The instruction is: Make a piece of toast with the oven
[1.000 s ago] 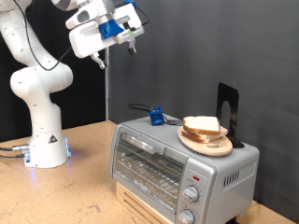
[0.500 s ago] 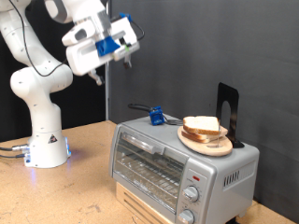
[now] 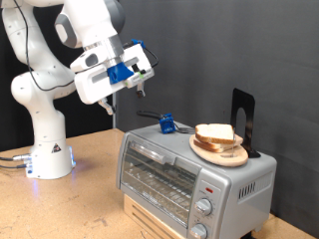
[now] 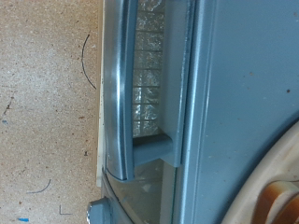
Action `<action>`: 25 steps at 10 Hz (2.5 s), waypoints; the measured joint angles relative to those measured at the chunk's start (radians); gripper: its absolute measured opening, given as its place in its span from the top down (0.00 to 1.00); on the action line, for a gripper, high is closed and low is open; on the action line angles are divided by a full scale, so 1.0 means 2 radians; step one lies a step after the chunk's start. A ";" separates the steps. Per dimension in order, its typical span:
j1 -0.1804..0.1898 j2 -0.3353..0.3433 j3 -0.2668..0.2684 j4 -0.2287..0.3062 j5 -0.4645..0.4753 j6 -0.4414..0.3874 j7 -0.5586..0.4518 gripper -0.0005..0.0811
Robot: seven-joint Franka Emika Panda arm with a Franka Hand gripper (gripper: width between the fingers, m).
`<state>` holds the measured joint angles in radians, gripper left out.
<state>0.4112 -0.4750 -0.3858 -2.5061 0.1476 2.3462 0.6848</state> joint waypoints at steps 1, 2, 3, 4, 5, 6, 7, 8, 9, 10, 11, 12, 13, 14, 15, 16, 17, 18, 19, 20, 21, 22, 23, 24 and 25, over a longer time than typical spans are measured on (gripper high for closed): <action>0.000 0.005 0.001 0.000 0.004 0.000 0.007 0.00; 0.000 0.006 0.002 0.000 0.006 0.000 0.014 0.00; 0.000 0.006 0.002 0.000 0.006 0.000 0.013 0.00; 0.004 0.004 -0.003 0.001 0.014 0.000 -0.015 0.00; 0.015 0.000 -0.014 0.003 0.039 0.009 -0.056 0.00; 0.024 -0.004 -0.025 0.003 0.060 0.013 -0.086 0.00; 0.029 -0.003 -0.032 0.003 0.072 0.013 -0.102 0.00; 0.031 0.001 -0.036 0.002 0.078 0.013 -0.112 0.00; 0.032 0.008 -0.038 -0.003 0.079 0.013 -0.118 0.00; 0.032 0.015 -0.039 -0.009 0.079 0.020 -0.120 0.00; 0.032 0.024 -0.039 -0.018 0.079 0.032 -0.122 0.00; 0.032 0.034 -0.039 -0.025 0.079 0.046 -0.123 0.00; 0.032 0.043 -0.038 -0.032 0.079 0.064 -0.123 0.00; 0.032 0.053 -0.037 -0.039 0.079 0.084 -0.123 0.00; 0.032 0.065 -0.037 -0.045 0.079 0.099 -0.124 0.00; 0.033 0.077 -0.037 -0.051 0.079 0.115 -0.128 0.00; 0.033 0.089 -0.037 -0.057 0.079 0.132 -0.134 0.00; 0.033 0.101 -0.038 -0.062 0.079 0.147 -0.139 0.00; 0.033 0.107 -0.039 -0.062 0.085 0.155 -0.146 0.00; 0.033 0.107 -0.043 -0.062 0.090 0.155 -0.155 0.00; 0.031 0.107 -0.048 -0.062 0.091 0.155 -0.162 0.00; 0.030 0.107 -0.053 -0.063 0.091 0.155 -0.169 0.00; 0.028 0.107 -0.058 -0.063 0.090 0.155 -0.175 0.00; 0.026 0.107 -0.061 -0.065 0.090 0.155 -0.178 0.00; 0.025 0.107 -0.064 -0.065 0.089 0.155 -0.180 0.00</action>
<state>0.4609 -0.2607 -0.5138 -2.6370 0.3260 2.6561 0.3245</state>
